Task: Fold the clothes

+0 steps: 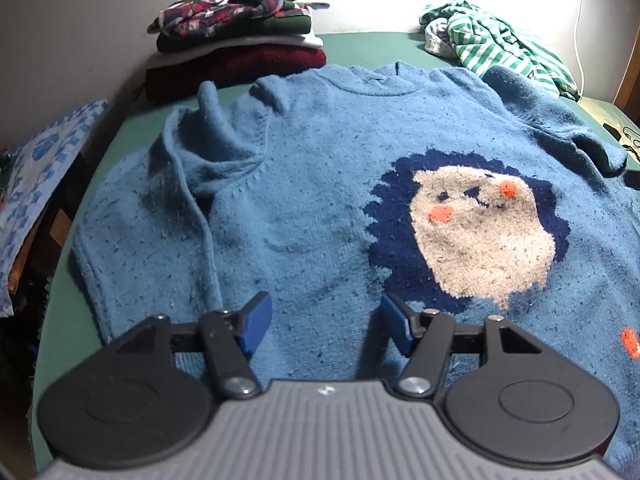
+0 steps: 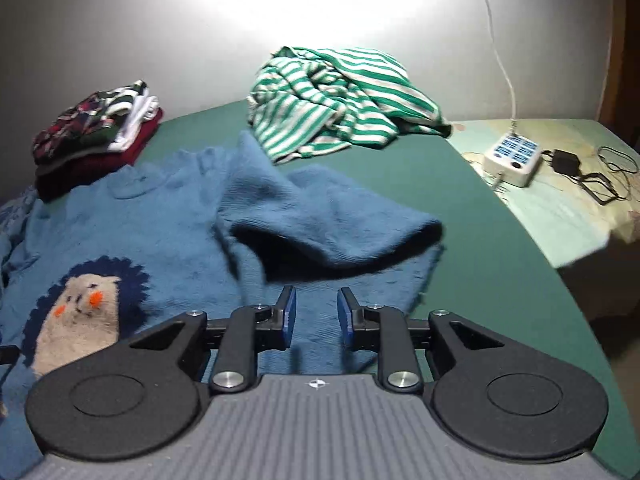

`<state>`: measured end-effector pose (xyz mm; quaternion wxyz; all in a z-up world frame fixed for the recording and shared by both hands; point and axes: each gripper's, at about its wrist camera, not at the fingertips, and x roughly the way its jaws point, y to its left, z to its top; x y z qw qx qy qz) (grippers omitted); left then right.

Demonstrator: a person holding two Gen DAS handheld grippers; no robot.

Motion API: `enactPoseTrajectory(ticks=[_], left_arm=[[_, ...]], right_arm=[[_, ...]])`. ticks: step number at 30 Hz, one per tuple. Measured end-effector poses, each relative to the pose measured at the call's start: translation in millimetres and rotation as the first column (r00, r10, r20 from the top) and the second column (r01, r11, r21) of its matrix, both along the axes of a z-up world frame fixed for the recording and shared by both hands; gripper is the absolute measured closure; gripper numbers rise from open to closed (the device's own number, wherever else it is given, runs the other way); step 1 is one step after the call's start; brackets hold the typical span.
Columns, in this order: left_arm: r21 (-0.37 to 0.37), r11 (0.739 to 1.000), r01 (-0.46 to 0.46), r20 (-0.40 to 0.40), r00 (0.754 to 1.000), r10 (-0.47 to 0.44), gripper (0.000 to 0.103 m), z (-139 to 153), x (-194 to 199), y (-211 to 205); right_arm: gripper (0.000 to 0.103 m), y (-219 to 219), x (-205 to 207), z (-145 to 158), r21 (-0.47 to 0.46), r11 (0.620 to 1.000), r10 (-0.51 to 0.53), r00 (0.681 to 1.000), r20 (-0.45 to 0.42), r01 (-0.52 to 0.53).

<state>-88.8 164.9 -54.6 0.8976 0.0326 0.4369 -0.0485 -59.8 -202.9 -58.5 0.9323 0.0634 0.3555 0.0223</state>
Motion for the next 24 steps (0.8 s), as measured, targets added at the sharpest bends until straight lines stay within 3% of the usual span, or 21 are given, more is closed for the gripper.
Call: enactPoseTrajectory(ticks=[5, 11, 12, 13, 14, 19, 24], left_arm=[[-0.022, 0.999, 0.028, 0.023, 0.999, -0.028, 0.022, 9.8, 1.2, -27.9], [-0.021, 0.997, 0.073, 0.030, 0.997, -0.072, 0.014, 11.8, 9.0, -81.9], [-0.021, 0.997, 0.075, 0.028, 0.997, -0.074, 0.013, 10.7, 9.3, -89.6], [-0.020, 0.997, 0.075, 0.025, 0.997, -0.075, 0.013, 9.6, 9.6, -96.3], [-0.020, 0.997, 0.075, 0.023, 0.997, -0.075, 0.013, 8.5, 10.0, -103.0], [-0.025, 0.996, 0.089, 0.026, 0.996, -0.089, 0.011, 10.2, 14.8, -133.4], [-0.006, 0.988, 0.153, 0.043, 0.987, -0.152, 0.010, 14.4, 31.2, -170.1]], right_arm=[[0.078, -33.6, 11.5, -17.7, 0.056, 0.997, -0.048, 0.994, -0.103, 0.054], [0.068, -35.5, 19.4, -17.8, 0.108, 0.994, 0.010, 0.995, -0.097, 0.001], [0.072, -35.0, 19.9, -18.2, 0.105, 0.994, 0.023, 0.996, -0.088, -0.013], [0.084, -36.1, 20.5, -19.3, 0.102, 0.995, 0.031, 0.996, -0.079, -0.023], [0.086, -37.4, 21.2, -20.5, 0.098, 0.995, 0.039, 0.997, -0.071, -0.032], [0.092, -49.3, 22.7, -19.3, 0.088, 0.993, 0.081, 0.996, -0.043, -0.077], [0.093, -70.3, 24.5, -7.9, -0.013, 0.998, 0.069, 0.997, 0.027, -0.069]])
